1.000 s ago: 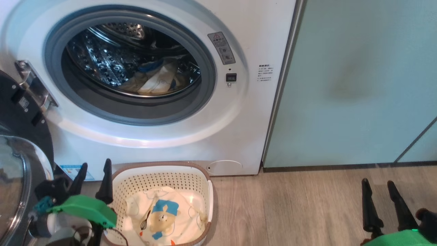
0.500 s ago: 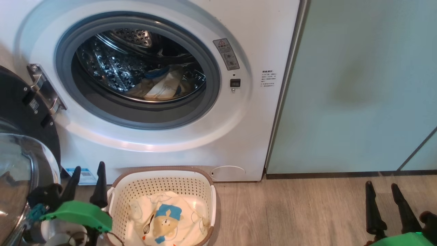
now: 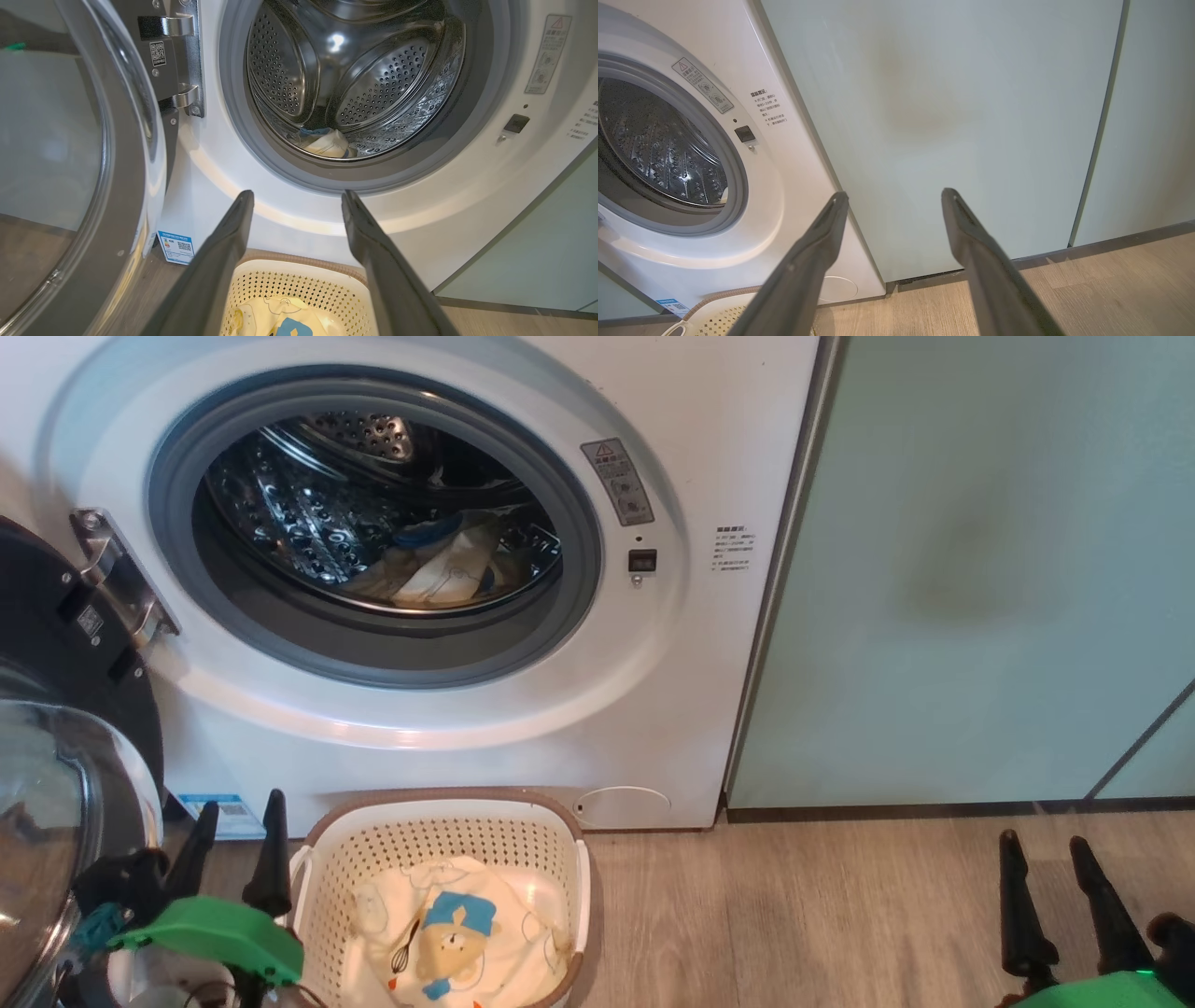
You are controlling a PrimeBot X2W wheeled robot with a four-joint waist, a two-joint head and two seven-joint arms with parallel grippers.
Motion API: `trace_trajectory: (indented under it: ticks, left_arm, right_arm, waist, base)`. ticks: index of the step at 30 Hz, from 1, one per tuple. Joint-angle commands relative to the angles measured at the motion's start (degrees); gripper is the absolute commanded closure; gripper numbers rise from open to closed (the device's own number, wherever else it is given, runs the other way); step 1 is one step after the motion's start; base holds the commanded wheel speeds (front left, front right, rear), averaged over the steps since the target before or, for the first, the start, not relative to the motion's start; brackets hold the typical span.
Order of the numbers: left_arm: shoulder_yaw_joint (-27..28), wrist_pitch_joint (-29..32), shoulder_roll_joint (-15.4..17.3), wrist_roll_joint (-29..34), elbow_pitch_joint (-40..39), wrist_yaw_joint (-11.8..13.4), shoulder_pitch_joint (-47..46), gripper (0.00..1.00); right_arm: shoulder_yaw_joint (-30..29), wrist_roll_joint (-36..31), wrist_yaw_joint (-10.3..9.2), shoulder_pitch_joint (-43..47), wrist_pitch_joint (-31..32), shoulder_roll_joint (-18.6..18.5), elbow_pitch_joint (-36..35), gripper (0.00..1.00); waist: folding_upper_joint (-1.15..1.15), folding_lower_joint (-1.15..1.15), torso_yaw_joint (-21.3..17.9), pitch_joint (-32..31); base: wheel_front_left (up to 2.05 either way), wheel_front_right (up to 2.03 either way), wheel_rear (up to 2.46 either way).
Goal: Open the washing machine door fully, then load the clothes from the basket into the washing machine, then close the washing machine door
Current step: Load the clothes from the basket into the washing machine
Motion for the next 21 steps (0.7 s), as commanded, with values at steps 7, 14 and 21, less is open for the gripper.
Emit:
trace_trajectory:
  ticks: [7,14,21]
  left_arm:
    - [2.5,-0.6,0.9,1.3,-1.6,-0.4,-1.8,0.00]
    - [1.6,-0.6,-0.1,1.6,-0.6,-0.5,-1.4,0.00]
    - [-1.1,-0.6,-0.3,3.2,5.4,-0.6,-2.5,0.00]
  right_arm:
    - [1.1,-0.4,-0.16,-1.3,-0.5,-1.2,-2.0,0.00]
    - [1.5,-0.4,-0.16,-1.5,-0.5,-1.2,-1.9,0.00]
    - [2.0,-0.3,-0.16,-3.0,-0.5,-1.2,-2.2,0.00]
  waist:
    - [0.00,0.00,-0.2,0.0]
    - [0.00,0.00,-0.8,0.4]
    - [0.00,0.00,-2.7,3.7]
  base:
    - [0.00,0.00,0.00]
    - [0.00,0.00,0.00]
    - [0.00,0.00,0.00]
